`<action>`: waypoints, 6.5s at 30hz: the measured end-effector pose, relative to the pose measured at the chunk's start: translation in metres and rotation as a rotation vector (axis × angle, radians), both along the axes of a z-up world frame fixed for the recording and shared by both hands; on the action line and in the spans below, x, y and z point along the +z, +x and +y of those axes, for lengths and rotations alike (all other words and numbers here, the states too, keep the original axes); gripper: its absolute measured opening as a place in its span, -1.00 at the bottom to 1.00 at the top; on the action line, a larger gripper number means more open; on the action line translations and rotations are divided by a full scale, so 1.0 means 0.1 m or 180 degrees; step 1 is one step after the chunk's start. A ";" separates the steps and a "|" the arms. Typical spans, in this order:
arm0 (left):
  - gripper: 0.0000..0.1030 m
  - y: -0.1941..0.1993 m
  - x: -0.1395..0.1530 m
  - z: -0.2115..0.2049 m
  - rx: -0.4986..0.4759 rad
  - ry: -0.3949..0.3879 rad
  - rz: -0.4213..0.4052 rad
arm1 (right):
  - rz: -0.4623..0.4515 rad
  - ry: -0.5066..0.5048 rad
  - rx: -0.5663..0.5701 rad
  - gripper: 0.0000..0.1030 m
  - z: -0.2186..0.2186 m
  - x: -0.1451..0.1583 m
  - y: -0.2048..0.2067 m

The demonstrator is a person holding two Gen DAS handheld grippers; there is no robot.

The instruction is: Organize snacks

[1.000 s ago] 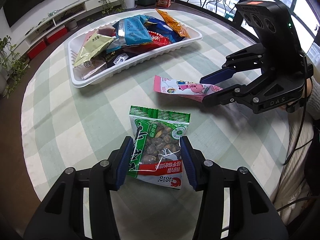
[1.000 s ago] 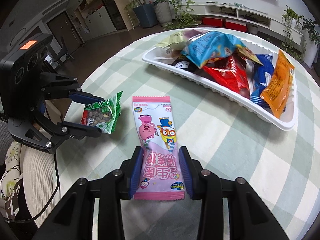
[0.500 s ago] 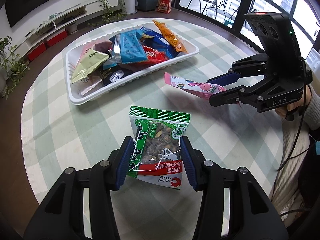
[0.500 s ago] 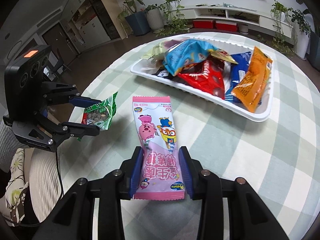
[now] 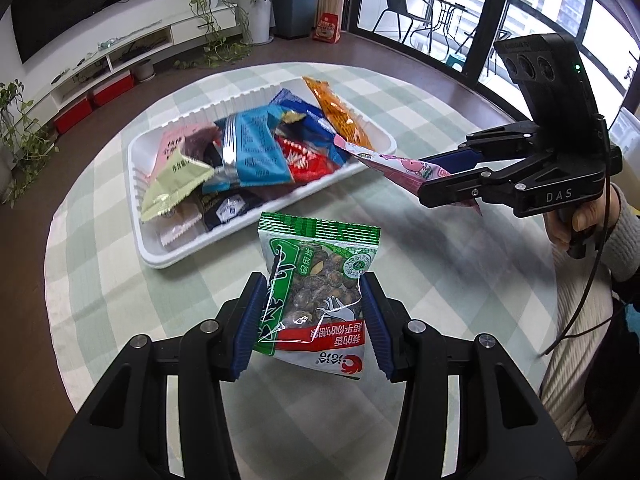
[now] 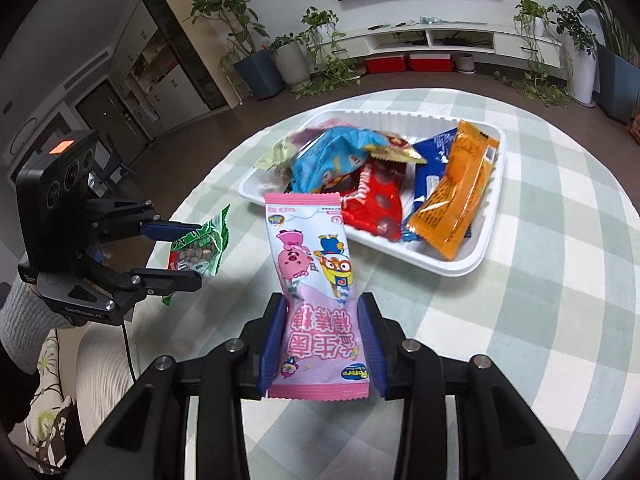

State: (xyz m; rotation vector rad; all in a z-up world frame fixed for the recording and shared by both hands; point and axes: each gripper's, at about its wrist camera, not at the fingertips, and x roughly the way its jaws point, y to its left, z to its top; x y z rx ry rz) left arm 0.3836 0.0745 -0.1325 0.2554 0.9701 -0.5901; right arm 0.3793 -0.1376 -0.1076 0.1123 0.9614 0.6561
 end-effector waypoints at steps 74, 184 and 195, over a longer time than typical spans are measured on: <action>-0.13 2.29 -0.07 -0.34 0.0661 0.0066 -0.0018 | 0.0114 0.0164 -0.0630 -0.20 -0.13 -0.17 1.25; 0.74 -1.20 0.95 -0.69 0.2181 0.0087 -0.1652 | -0.1526 -0.0358 -0.0944 0.94 -0.12 0.50 -0.75; 0.74 -1.19 0.96 -0.67 0.2214 0.0082 -0.1677 | -0.1528 -0.0361 -0.0943 0.95 -0.13 0.51 -0.76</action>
